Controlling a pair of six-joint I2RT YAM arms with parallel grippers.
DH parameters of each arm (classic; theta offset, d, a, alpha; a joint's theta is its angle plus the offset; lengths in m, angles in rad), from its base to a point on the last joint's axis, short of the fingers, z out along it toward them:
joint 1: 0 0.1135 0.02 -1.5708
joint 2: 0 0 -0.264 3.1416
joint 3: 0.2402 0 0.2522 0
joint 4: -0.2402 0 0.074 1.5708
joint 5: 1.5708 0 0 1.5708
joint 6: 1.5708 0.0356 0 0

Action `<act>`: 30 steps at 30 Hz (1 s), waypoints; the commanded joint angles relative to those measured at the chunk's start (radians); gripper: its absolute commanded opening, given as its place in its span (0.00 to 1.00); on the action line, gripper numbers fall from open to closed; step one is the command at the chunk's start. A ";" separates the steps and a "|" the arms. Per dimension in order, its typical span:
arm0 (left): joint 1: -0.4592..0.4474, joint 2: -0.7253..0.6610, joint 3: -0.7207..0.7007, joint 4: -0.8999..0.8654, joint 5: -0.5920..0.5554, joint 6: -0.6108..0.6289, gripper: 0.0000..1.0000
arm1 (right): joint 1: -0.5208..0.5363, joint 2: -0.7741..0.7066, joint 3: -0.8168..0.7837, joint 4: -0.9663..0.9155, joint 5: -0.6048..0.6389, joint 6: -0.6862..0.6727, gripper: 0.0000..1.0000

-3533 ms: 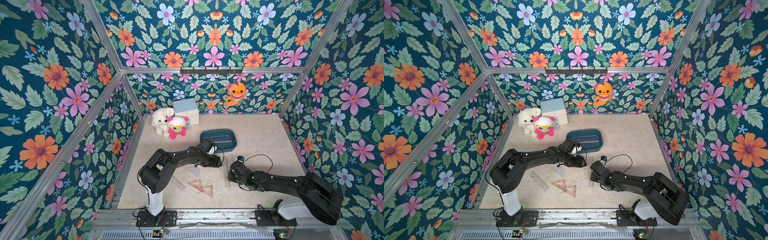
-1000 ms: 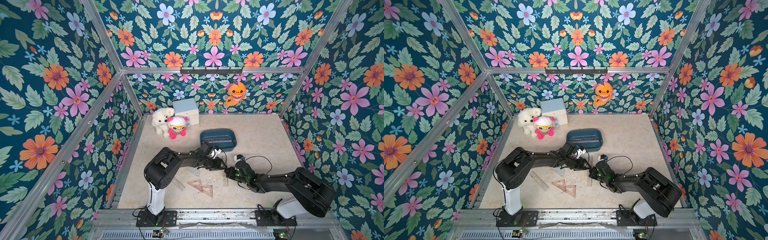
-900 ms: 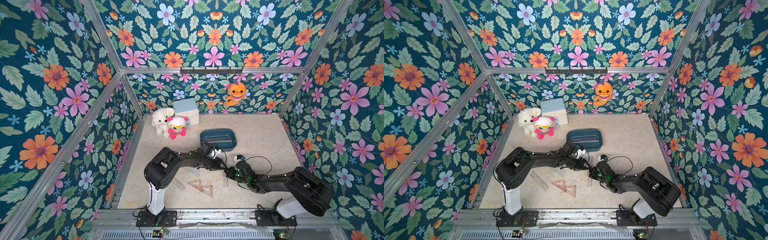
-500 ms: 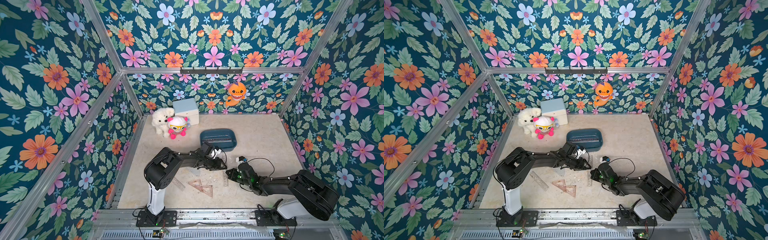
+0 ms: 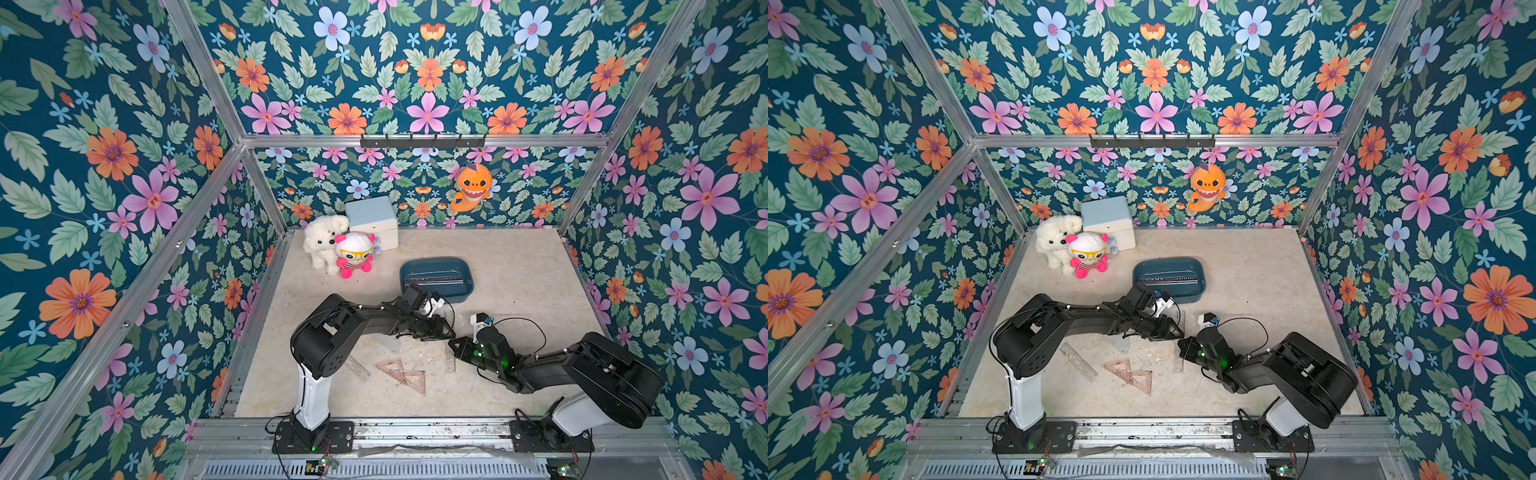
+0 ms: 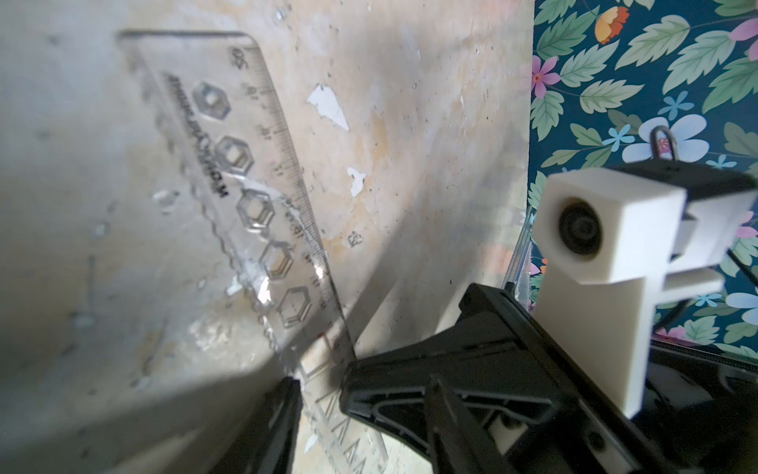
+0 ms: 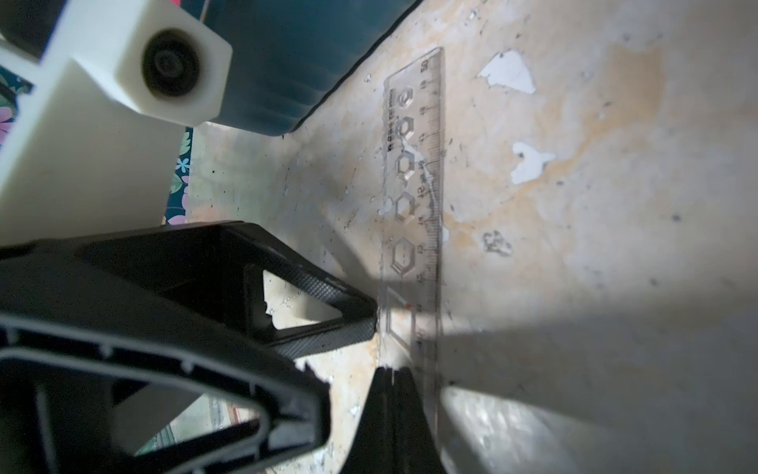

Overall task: Put the scattered rulers into the storage box
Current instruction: Pick up the ruler from the center of the board.

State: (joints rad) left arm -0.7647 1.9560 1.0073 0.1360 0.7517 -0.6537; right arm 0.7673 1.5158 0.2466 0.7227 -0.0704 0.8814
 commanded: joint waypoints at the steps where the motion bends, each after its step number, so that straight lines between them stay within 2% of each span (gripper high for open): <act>1: -0.001 0.014 -0.016 -0.179 -0.111 -0.017 0.55 | 0.001 -0.026 -0.012 -0.185 0.013 -0.008 0.00; 6: -0.001 0.012 -0.016 -0.179 -0.119 -0.023 0.56 | 0.000 -0.033 -0.015 -0.189 0.011 -0.013 0.00; 15: -0.001 -0.005 -0.019 -0.188 -0.134 -0.026 0.60 | 0.001 0.076 -0.052 -0.026 -0.023 0.018 0.00; 30: -0.002 0.014 -0.018 -0.178 -0.134 -0.033 0.59 | 0.000 -0.092 -0.046 -0.154 -0.031 0.010 0.00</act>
State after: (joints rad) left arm -0.7666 1.9461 1.0023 0.1314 0.7376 -0.6830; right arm 0.7673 1.4479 0.1947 0.7147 -0.0967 0.8963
